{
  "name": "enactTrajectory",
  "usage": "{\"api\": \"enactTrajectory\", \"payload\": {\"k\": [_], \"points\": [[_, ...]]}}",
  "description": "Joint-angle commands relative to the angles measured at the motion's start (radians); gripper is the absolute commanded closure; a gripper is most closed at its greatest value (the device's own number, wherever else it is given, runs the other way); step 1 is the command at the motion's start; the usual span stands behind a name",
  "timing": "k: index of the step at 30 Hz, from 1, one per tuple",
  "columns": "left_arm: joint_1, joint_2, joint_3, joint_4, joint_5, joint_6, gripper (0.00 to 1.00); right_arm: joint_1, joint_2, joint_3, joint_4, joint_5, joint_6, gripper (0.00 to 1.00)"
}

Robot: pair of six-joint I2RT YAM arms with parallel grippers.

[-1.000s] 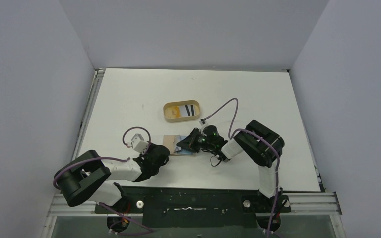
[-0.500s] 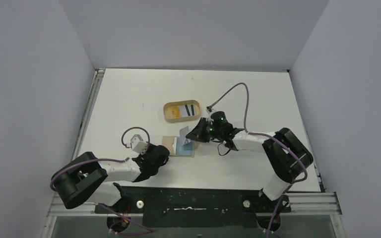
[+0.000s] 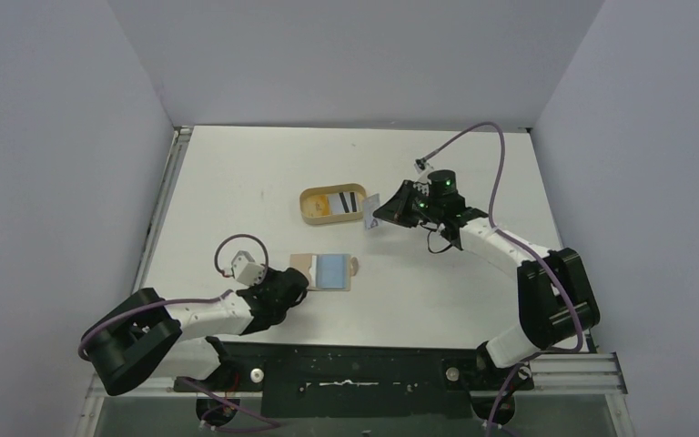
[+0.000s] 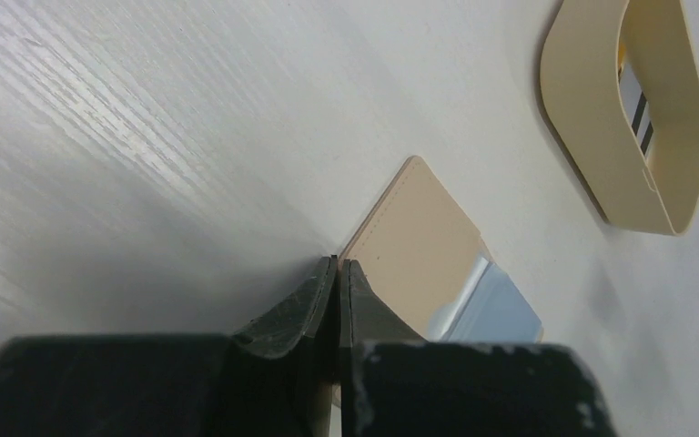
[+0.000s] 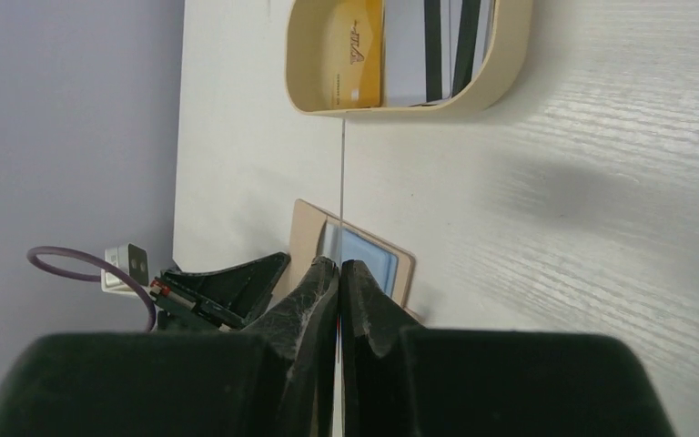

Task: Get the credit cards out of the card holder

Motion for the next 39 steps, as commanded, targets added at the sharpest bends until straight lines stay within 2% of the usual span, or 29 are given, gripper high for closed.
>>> {"api": "enactTrajectory", "payload": {"k": [1,7,12,16,22,23,24,25,30,35,39], "points": [[0.017,0.005,0.015,-0.118,-0.003,-0.101,1.00,-0.024,-0.021,0.045,-0.024,-0.052,-0.050,1.00],[0.077,0.065,-0.006,-0.002,0.065,-0.207,1.00,-0.046,-0.017,0.048,-0.024,-0.073,-0.057,1.00],[0.108,0.154,-0.009,0.139,0.120,-0.229,1.00,-0.062,-0.017,0.052,-0.025,-0.091,-0.065,1.00],[0.120,0.188,-0.002,0.186,0.147,-0.228,0.98,-0.077,-0.018,0.056,-0.036,-0.104,-0.075,1.00],[0.138,0.169,0.008,0.178,0.162,-0.191,0.50,-0.102,-0.021,0.051,-0.039,-0.117,-0.081,1.00],[0.140,0.159,0.007,0.169,0.161,-0.187,0.37,-0.105,-0.021,0.052,-0.040,-0.118,-0.082,1.00],[0.143,0.149,0.006,0.167,0.157,-0.175,0.18,-0.107,-0.022,0.055,-0.043,-0.119,-0.085,1.00],[0.145,0.136,0.004,0.163,0.152,-0.159,0.05,-0.108,-0.022,0.062,-0.051,-0.119,-0.092,1.00],[0.157,0.011,-0.006,0.075,0.095,-0.071,0.03,-0.114,-0.016,0.103,-0.106,-0.112,-0.131,1.00],[0.232,-0.162,-0.016,0.080,0.112,0.199,0.03,-0.125,0.018,0.150,-0.113,-0.113,-0.158,1.00],[0.321,-0.275,-0.025,0.117,0.203,0.407,0.03,-0.124,0.081,0.274,-0.238,-0.074,-0.249,1.00]]}}
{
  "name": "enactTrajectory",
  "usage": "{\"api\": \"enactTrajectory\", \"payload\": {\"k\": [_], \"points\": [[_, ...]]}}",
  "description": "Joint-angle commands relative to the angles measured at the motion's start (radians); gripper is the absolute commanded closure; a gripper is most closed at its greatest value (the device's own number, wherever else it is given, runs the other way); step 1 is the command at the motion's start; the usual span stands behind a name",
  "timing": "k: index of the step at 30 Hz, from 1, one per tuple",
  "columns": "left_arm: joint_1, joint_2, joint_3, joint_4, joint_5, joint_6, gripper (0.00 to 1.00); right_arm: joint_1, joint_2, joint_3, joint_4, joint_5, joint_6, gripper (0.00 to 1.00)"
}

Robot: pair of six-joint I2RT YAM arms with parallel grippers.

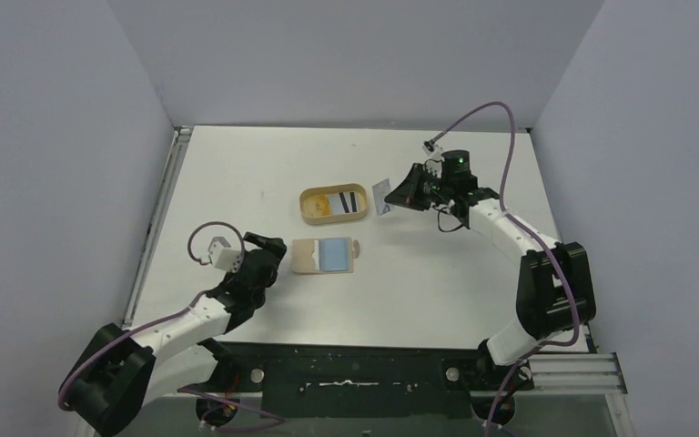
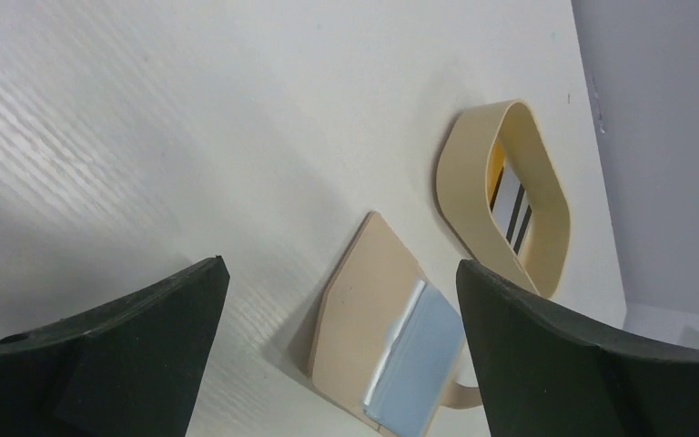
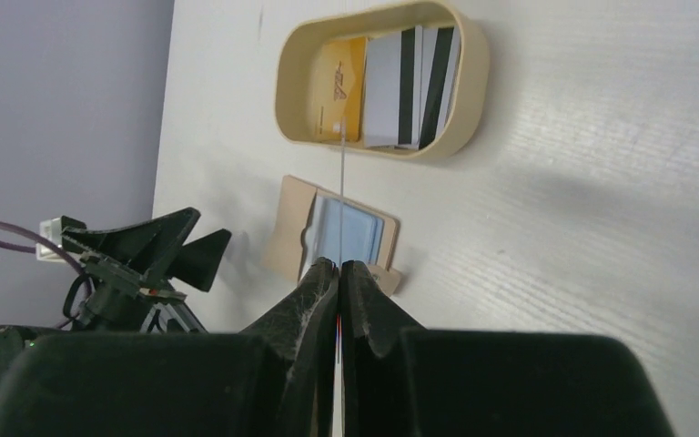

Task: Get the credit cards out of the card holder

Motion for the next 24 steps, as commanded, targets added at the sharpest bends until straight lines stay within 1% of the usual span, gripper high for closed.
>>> {"api": "enactTrajectory", "payload": {"k": [1,7,12,15,16,20,21,24], "points": [[0.102,-0.111,-0.001,0.009,0.117,0.304,0.03,-0.003,0.070,0.164,-0.094,0.028,-0.111,1.00],[0.266,-0.137,-0.010,0.052,0.369,0.454,0.03,0.039,0.178,0.294,-0.170,0.067,-0.169,1.00],[0.371,-0.107,0.020,0.123,0.590,0.584,0.03,0.076,0.243,0.352,-0.181,0.094,-0.166,1.00],[0.422,-0.087,0.059,0.133,0.694,0.658,0.03,0.090,0.272,0.370,-0.175,0.107,-0.156,1.00],[0.431,-0.083,0.073,0.130,0.739,0.683,0.03,0.094,0.280,0.375,-0.170,0.109,-0.153,1.00],[0.455,-0.060,0.116,0.131,0.826,0.762,0.03,0.106,0.320,0.404,-0.134,0.102,-0.129,1.00],[0.459,-0.055,0.116,0.146,0.844,0.762,0.03,0.110,0.330,0.414,-0.129,0.099,-0.123,1.00],[0.466,-0.026,0.096,0.265,0.922,0.743,0.03,0.120,0.367,0.441,-0.113,0.100,-0.104,1.00]]}}
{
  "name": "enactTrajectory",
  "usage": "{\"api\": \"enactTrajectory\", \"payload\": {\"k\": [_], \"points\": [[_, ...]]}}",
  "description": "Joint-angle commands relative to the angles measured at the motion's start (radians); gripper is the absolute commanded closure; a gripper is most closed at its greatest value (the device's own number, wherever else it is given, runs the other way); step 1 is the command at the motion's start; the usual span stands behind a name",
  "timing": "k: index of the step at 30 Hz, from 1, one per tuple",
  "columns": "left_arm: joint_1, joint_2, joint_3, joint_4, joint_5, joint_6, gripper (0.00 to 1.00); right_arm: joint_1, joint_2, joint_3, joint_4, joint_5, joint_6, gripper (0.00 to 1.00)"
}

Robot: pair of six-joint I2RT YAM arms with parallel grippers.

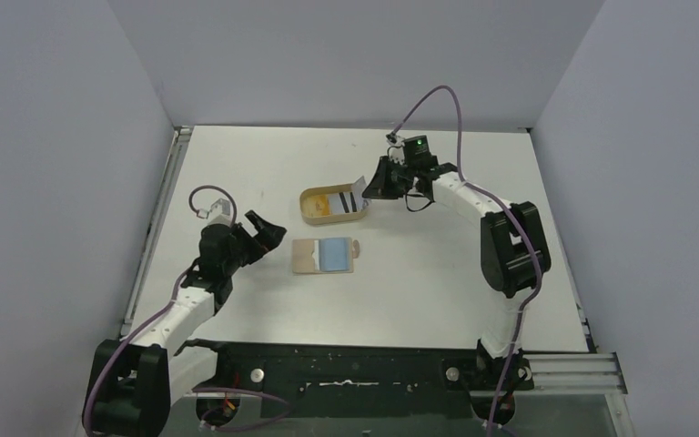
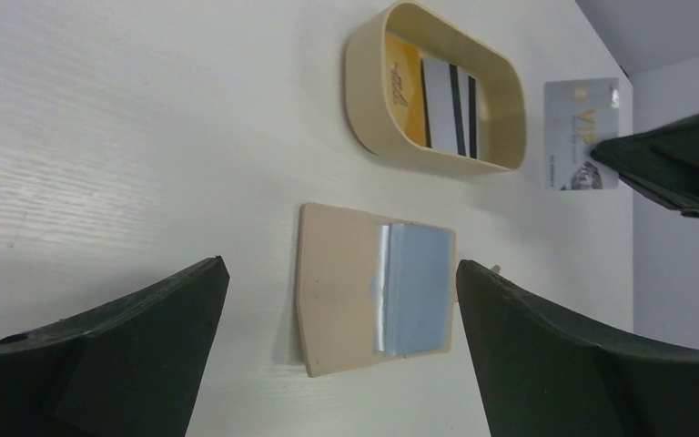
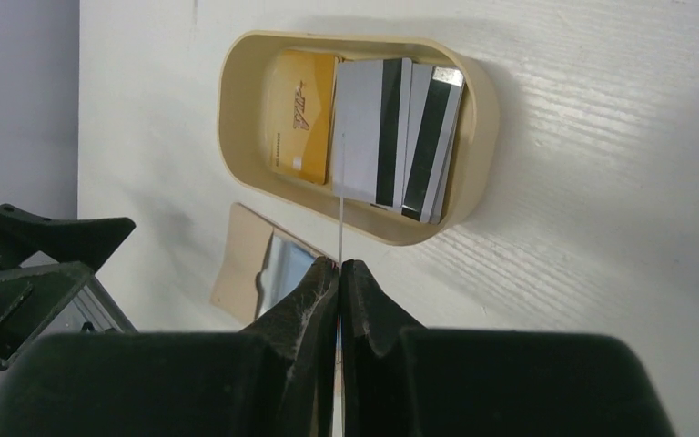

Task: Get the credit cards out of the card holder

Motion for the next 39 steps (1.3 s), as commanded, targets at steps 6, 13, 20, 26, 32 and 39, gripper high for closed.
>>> {"api": "enactTrajectory", "payload": {"k": [6,13,20,26,32,39], "points": [[0.039,0.028,0.025,0.197,0.176,0.063,0.03,0.022,0.064,0.081,0.141,0.002,0.079,1.00],[0.060,0.051,0.021,0.219,0.168,0.052,0.03,0.031,0.123,0.124,0.175,-0.009,0.112,1.00],[0.082,0.081,-0.004,0.276,0.173,0.031,0.03,0.033,0.177,0.137,0.218,-0.030,0.134,1.00],[0.085,0.092,-0.012,0.305,0.170,0.035,0.03,0.040,0.193,0.125,0.250,-0.037,0.143,1.00],[0.086,0.123,-0.022,0.323,0.168,0.035,0.03,0.043,0.222,0.131,0.260,-0.047,0.141,1.00],[0.092,0.173,-0.007,0.344,0.176,0.031,0.03,0.042,0.241,0.144,0.260,-0.052,0.133,1.00]]}}
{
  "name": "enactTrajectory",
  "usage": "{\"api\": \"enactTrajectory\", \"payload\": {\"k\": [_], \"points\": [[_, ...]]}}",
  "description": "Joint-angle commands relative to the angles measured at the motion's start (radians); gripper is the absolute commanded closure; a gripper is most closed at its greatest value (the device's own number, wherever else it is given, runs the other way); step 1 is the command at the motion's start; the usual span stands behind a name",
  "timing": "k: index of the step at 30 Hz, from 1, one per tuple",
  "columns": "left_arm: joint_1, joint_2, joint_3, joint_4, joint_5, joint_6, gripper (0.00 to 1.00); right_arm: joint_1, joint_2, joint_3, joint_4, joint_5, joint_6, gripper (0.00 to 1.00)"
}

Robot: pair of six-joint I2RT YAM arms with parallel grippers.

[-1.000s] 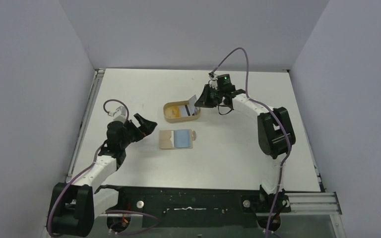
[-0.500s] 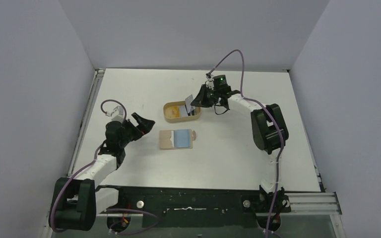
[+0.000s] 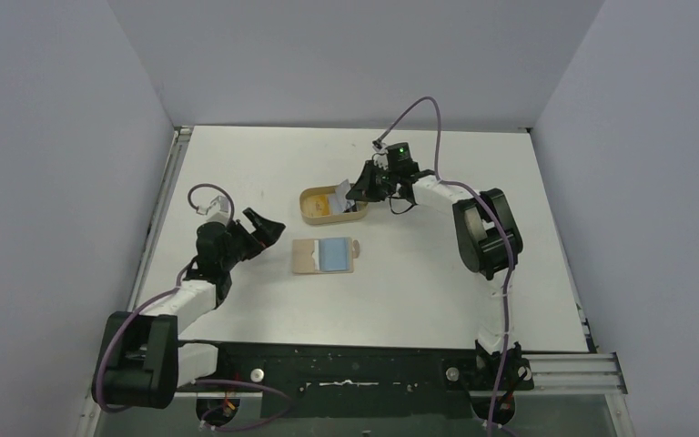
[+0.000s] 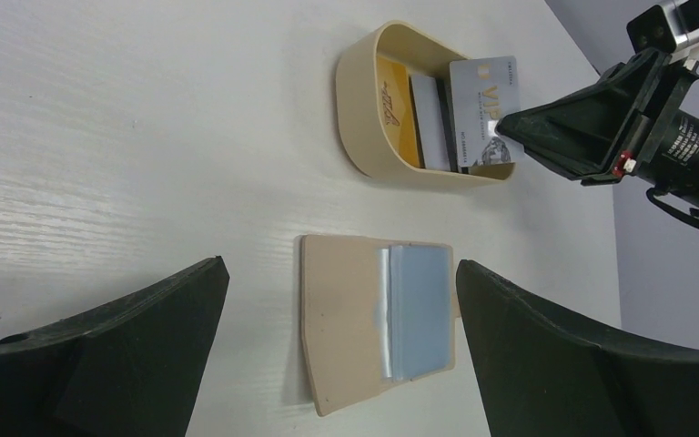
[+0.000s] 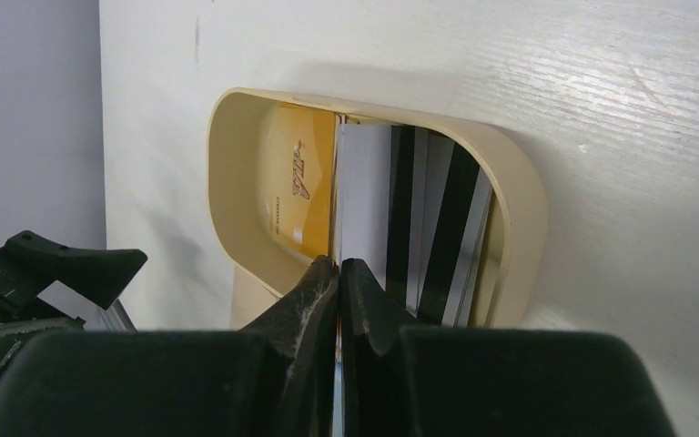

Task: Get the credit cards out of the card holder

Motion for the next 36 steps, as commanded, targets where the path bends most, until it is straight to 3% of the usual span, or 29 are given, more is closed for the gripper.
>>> {"api": "enactTrajectory", "payload": {"k": [1,27,33,36], "points": [[0.014,0.031,0.014,0.097,0.027,-0.001,0.03,0.004,0.005,0.049,0.052,-0.009,-0.005,1.00],[0.043,0.045,0.014,0.101,0.021,-0.021,0.03,-0.004,0.061,0.081,0.025,-0.012,-0.019,1.00],[0.043,0.034,0.017,0.090,0.019,-0.017,0.03,-0.011,0.040,0.076,0.020,-0.009,-0.020,0.86],[0.043,0.031,0.017,0.088,0.019,-0.017,0.03,-0.017,0.028,0.073,0.012,-0.008,-0.026,0.84]]}}
